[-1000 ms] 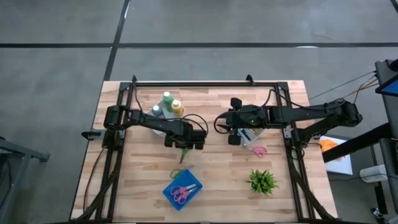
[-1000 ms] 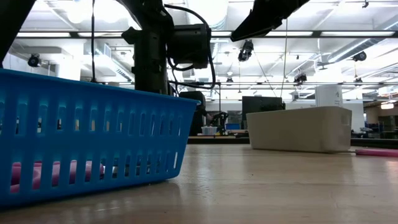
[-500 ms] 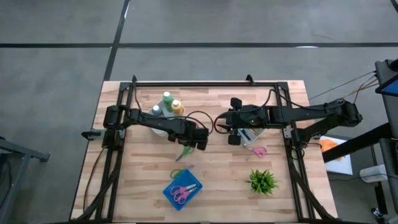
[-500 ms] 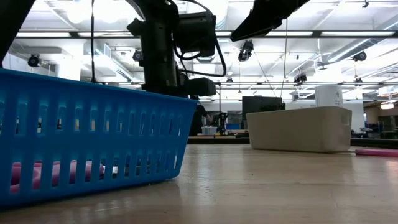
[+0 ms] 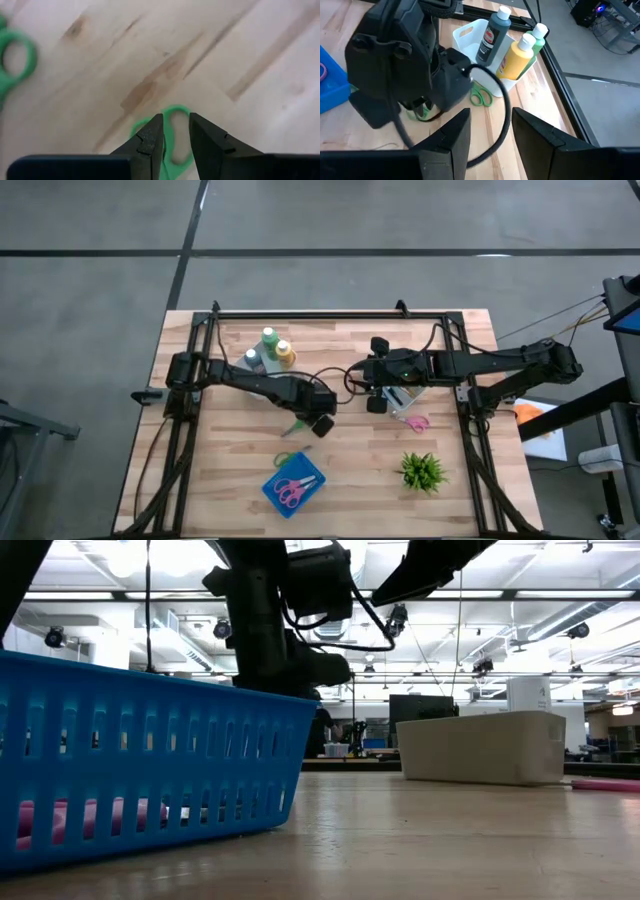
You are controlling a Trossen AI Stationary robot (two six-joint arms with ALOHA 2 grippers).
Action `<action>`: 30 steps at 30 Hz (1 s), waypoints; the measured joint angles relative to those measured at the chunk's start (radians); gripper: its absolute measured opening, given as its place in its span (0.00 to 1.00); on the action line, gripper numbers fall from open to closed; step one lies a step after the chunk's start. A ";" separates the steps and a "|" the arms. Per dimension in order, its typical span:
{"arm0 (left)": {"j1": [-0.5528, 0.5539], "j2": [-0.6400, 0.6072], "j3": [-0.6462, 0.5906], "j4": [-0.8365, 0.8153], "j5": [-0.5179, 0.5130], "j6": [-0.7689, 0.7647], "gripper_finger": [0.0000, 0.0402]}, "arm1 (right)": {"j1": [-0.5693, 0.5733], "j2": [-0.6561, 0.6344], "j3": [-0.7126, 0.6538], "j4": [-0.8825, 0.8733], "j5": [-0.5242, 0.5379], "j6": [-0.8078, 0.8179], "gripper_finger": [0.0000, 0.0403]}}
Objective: Pick & Place Paint Supplies
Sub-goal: Put the green scissors into the blue bin
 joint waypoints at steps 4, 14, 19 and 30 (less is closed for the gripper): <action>-0.008 0.000 0.000 -0.004 0.028 0.203 0.24 | 0.000 0.000 0.000 0.000 0.000 0.000 0.35; 0.003 0.003 0.000 0.017 0.046 0.437 0.24 | 0.000 0.000 0.000 0.000 0.000 0.000 0.35; 0.032 0.004 0.000 0.025 0.076 0.476 0.24 | 0.000 0.000 0.000 0.000 0.000 0.000 0.35; 0.074 -0.001 -0.092 0.127 0.167 0.524 0.24 | 0.000 0.000 0.000 0.000 0.000 0.000 0.35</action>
